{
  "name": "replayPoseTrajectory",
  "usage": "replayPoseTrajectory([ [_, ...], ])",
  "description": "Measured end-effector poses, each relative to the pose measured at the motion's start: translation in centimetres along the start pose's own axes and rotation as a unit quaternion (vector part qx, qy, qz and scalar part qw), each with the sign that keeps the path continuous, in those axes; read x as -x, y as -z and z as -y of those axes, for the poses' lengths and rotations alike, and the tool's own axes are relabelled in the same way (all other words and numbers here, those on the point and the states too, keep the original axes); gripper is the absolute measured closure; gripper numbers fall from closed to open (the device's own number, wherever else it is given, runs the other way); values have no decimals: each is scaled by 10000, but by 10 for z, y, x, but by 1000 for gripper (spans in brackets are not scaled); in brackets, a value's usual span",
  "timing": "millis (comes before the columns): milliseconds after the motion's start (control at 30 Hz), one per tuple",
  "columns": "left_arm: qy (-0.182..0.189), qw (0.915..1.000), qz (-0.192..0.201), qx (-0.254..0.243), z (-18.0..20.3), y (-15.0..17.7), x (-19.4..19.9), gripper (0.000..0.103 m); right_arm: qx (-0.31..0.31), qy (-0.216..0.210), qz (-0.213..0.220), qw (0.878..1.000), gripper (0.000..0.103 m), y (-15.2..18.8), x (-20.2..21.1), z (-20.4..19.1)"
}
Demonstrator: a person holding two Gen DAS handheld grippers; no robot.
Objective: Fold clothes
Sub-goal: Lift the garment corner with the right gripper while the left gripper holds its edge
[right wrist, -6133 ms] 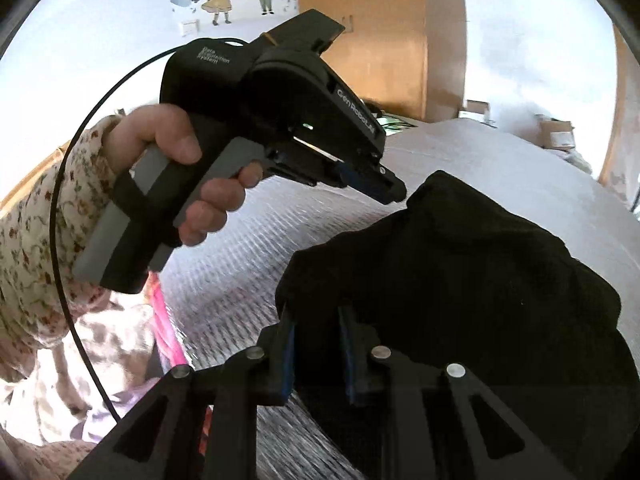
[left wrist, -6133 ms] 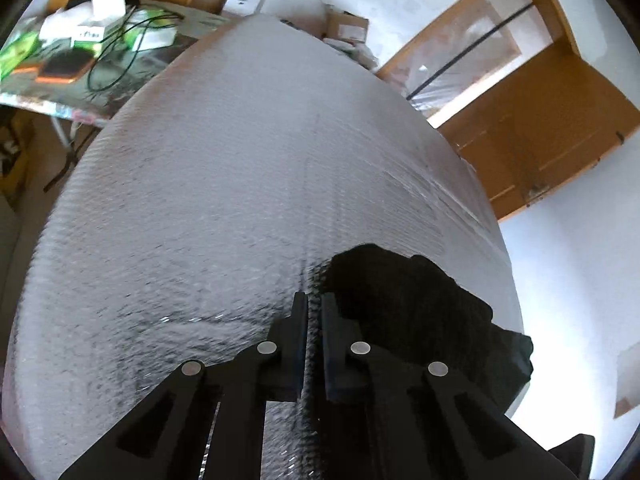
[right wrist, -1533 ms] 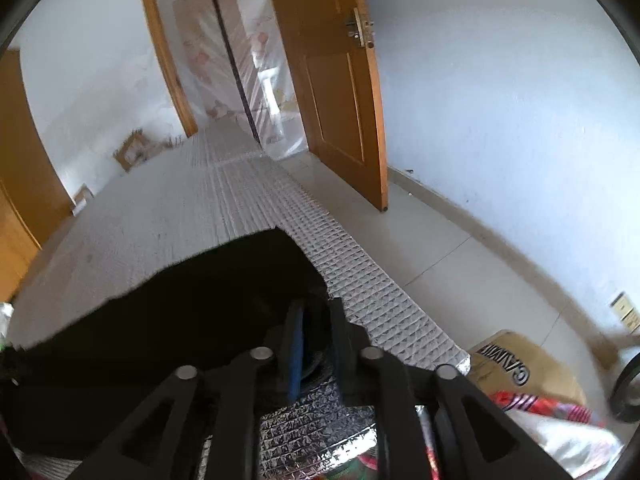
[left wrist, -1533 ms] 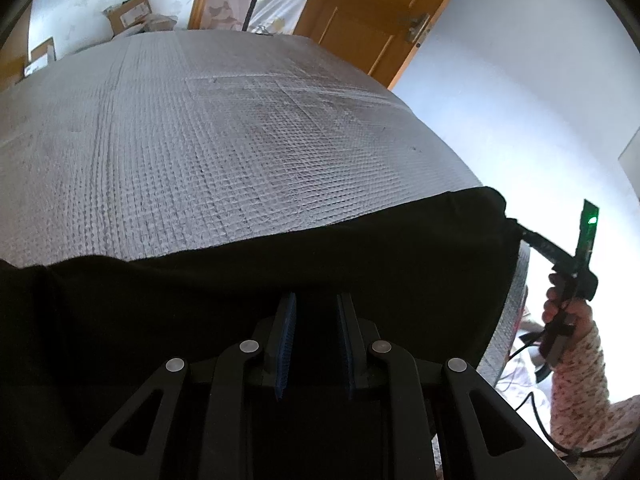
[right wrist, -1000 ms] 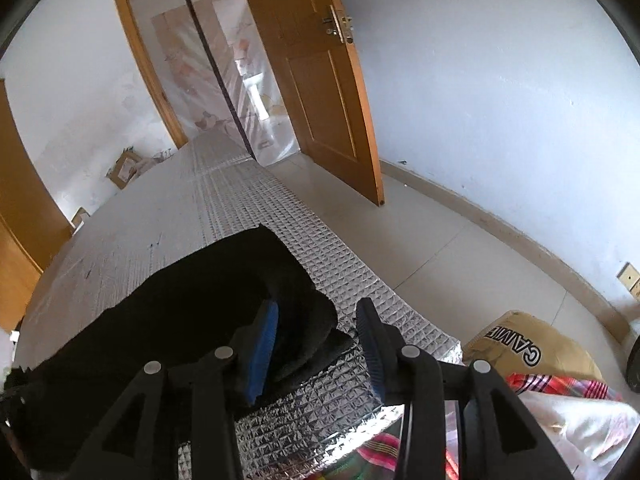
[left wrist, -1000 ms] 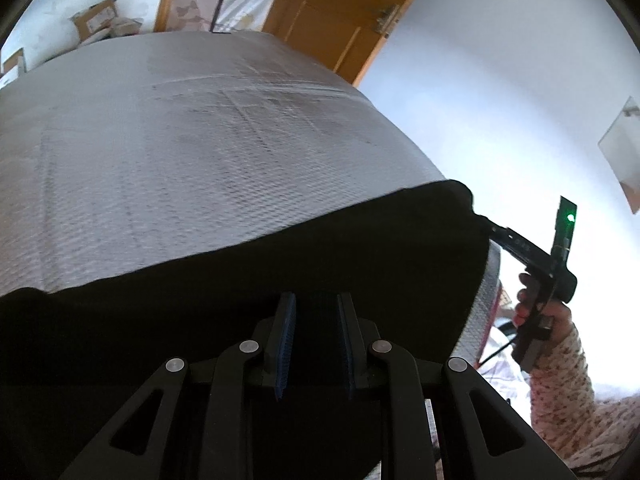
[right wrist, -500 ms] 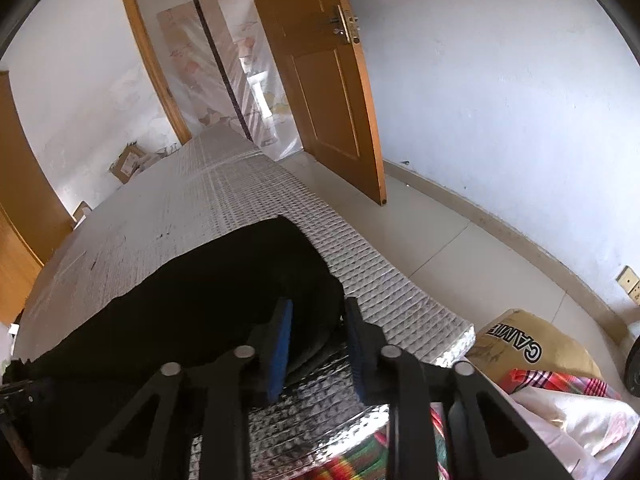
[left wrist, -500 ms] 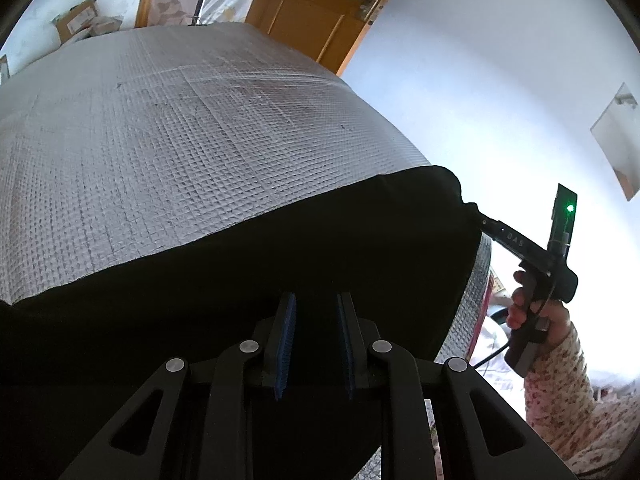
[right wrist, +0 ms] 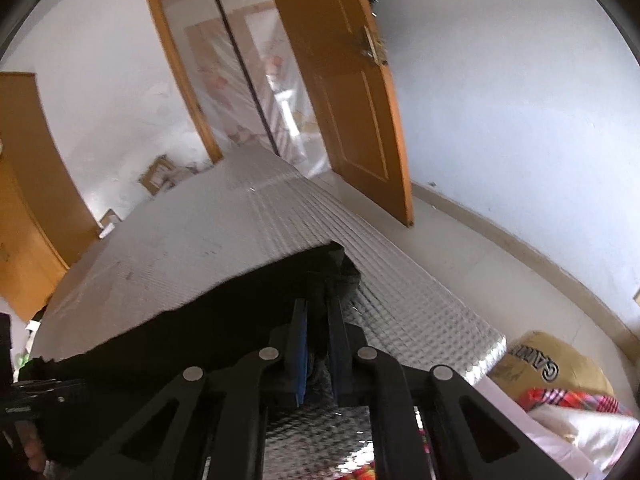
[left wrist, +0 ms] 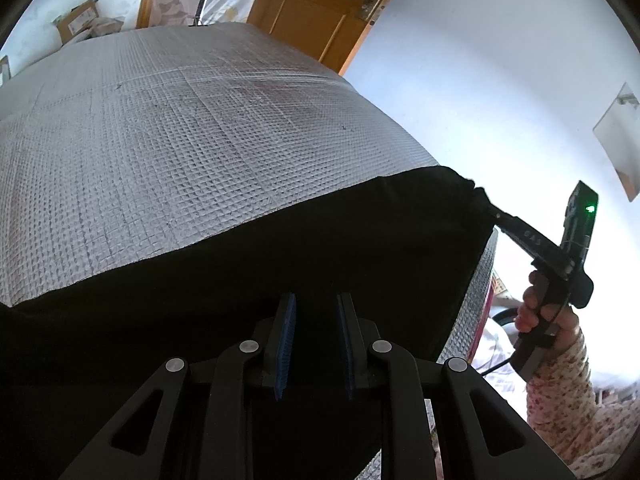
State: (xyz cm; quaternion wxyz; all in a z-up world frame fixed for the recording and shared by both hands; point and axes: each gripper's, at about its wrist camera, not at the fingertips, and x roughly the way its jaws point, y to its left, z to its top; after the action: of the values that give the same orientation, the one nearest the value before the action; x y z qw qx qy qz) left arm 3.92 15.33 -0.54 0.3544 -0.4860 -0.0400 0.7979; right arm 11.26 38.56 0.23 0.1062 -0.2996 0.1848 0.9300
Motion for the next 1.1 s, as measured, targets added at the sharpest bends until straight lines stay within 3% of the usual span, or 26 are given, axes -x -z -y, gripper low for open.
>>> replayPoseTrajectory([
  [500,185,9998,-23,115,-3,-7,-5,82,645,-906,356,9932,94,-13,31,-61],
  [800,662,9964,135,511,-11,-17,-1,82,1094,-1476,47,9830,94,5,25,-107],
  [1000,1134,9896,300,835,-17,-25,5,81,1177,-1674,-168,9787,94,20,20,-122],
  [1033,1232,9875,347,921,-19,-26,5,79,1197,-1692,-197,9781,94,23,20,-124],
  [1100,1400,9835,423,1068,-21,-27,7,65,1213,-1715,-266,9773,94,28,17,-128],
])
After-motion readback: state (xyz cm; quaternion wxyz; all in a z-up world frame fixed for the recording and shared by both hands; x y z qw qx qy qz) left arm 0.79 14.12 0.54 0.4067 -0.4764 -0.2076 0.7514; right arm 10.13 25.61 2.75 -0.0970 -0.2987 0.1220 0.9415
